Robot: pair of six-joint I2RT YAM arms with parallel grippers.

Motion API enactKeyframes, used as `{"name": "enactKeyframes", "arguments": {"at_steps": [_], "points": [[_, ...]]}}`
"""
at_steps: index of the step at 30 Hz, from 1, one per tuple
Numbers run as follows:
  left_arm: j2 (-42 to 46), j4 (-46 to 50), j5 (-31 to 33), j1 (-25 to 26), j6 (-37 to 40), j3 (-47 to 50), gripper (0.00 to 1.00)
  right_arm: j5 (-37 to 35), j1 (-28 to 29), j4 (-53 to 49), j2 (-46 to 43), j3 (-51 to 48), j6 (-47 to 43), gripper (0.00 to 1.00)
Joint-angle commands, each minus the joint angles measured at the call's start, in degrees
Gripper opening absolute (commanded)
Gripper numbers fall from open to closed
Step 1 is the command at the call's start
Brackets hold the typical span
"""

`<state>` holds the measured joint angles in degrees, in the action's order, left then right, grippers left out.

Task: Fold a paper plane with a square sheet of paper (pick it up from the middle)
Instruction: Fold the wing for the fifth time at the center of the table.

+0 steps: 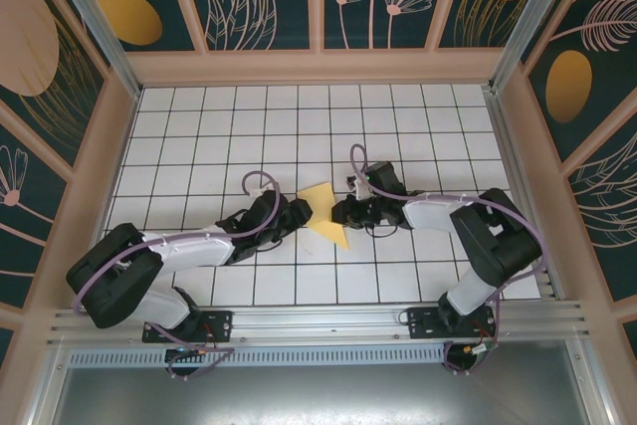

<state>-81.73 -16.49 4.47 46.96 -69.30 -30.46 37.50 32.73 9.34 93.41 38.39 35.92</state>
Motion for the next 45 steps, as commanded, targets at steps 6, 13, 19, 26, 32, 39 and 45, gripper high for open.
{"name": "enactKeyframes", "arguments": {"at_steps": [6, 13, 19, 26, 32, 39, 45], "points": [[-1.91, -1.23, -1.87, -0.49, 0.74, -1.44, 0.59, 1.64, -3.18, 9.37, 3.51, -5.23, 0.57, 0.17], [-4.37, -2.5, -4.41, -1.16, 1.68, -3.15, 0.62, 5.13, -5.43, 16.4, 6.59, -9.21, 4.01, 0.18], [-7.4, -5.49, -6.95, -2.52, 1.92, -4.43, 0.63, 4.21, -5.62, 15.18, 6.53, -9.39, 3.34, 0.18], [-11.59, -7.98, -9.48, -3.26, 1.0, -6.14, 0.64, 3.64, -5.72, 14.64, 6.92, -9.34, 3.05, 0.18], [-14.16, -11.77, -11.77, -4.14, -0.01, -5.97, 0.65, 3.4, -5.75, 14.74, 7.2, -9.56, 2.97, 0.18], [-15.28, -13.98, -13.32, -4.52, 0.19, -6.58, 0.64, 4.52, -5.78, 14.99, 7.51, -9.65, 2.32, 0.19], [-15.72, -17.84, -15.34, -5.39, -1.0, -4.9, 0.55, 3.9, -5.79, 14.83, 7.84, -9.65, 2.31, 0.19]]}}
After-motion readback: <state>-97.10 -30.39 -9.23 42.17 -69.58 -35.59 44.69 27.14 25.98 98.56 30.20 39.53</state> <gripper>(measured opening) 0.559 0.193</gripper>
